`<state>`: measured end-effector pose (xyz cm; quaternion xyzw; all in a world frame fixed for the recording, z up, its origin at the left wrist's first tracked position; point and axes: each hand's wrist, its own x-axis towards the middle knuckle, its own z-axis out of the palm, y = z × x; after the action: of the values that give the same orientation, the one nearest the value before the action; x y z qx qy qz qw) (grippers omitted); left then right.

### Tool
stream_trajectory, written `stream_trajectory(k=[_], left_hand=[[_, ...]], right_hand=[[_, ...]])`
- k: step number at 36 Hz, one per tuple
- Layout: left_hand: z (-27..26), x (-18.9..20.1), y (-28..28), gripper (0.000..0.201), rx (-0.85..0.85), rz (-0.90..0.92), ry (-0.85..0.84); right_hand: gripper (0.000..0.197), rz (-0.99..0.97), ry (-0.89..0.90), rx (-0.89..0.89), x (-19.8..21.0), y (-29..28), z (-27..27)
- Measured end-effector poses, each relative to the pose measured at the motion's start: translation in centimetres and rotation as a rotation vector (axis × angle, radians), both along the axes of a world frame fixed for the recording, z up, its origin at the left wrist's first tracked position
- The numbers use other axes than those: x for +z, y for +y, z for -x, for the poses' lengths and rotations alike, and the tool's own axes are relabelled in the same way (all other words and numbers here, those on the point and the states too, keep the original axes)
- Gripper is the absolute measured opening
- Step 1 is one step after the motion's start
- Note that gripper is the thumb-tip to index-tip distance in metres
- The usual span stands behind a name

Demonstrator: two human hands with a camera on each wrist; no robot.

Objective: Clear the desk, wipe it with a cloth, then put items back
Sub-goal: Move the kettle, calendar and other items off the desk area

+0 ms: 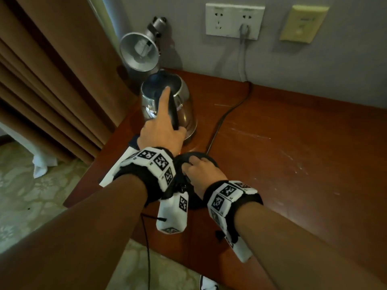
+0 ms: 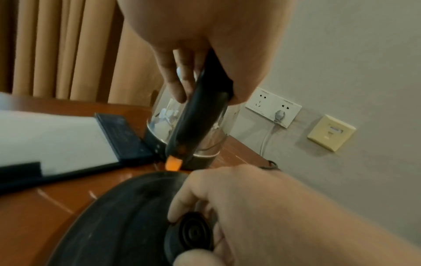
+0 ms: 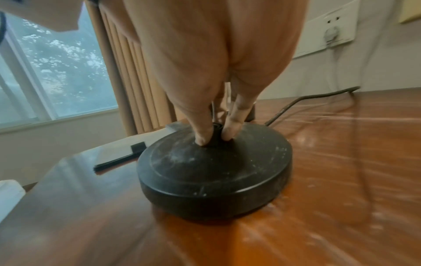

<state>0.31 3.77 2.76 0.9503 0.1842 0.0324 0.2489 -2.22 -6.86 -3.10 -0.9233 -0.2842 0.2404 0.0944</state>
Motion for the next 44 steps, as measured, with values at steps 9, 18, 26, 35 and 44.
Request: stream_trajectory(k=[9, 18, 26, 35, 44], left_hand=[[-3.2, 2.4, -8.9, 0.067, -0.151, 0.199, -0.333], [-2.7, 3.4, -24.4, 0.068, -0.431, 0.36, -0.332], [-1.6, 3.3, -36.5, 0.071, -0.569, 0.437, -0.299], [-0.2, 1.5, -47.2, 0.072, -0.661, 0.498, -0.248], [0.6, -0.8, -50.9, 0.077, -0.688, 0.533, -0.235]], right_hand=[[0.04, 0.051, -0.107, -0.22, 2.7, -11.3, -1.2], [0.041, 0.172, -0.147, -0.354, 3.8, -26.7, 1.9], [0.039, 0.287, -0.101, -0.567, 4.1, -39.2, 5.8], [0.039, 0.35, -0.036, -0.776, 3.9, -48.5, 10.2], [0.043, 0.32, -0.138, -0.9, 3.0, -50.6, 10.0]])
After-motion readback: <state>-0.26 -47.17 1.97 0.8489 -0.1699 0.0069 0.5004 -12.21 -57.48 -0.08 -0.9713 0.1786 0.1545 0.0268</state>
